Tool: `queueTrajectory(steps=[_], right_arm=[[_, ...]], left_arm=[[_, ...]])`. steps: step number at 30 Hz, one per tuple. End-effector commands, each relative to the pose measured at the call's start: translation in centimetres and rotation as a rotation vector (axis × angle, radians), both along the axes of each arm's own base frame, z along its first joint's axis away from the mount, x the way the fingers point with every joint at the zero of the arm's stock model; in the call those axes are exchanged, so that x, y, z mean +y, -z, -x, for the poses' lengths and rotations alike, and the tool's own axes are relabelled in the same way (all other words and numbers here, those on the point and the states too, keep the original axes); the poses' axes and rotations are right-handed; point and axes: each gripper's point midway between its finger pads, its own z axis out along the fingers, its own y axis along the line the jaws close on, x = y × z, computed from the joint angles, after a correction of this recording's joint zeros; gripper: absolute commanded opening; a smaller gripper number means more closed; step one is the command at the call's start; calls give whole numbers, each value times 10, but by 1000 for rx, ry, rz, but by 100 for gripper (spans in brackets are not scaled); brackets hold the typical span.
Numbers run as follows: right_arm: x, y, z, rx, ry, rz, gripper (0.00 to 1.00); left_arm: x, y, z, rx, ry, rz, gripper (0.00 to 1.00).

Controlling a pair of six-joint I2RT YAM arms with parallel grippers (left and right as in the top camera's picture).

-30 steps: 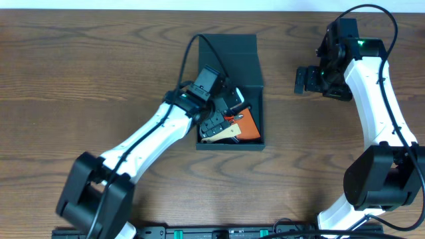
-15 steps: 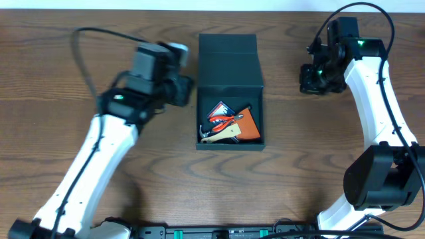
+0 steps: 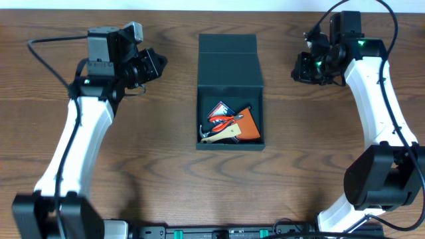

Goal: Pack container
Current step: 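Release the pliers and raise the left gripper to the lid's left edge, then grip both sides of the box lid with left and right grippers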

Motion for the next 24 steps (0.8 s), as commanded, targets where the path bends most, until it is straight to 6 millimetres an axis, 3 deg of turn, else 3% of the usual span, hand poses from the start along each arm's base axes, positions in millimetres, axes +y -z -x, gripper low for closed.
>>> queueTrajectory(steps=[1, 8, 15, 19, 24], right_arm=[[8, -8, -2, 8, 7, -162, 1], [5, 23, -4, 96, 11, -226, 1], [24, 54, -8, 166, -43, -370, 1], [20, 73, -12, 204, -24, -381, 1], [7, 69, -24, 172, -4, -381, 4]], left_arm=[[-25, 3, 1, 68, 108, 172, 6], [-48, 26, -6, 171, 226, 380, 6], [-43, 73, -16, 249, 219, 400, 6], [-42, 87, -24, 259, 222, 411, 5], [-40, 90, -45, 257, 214, 418, 6]])
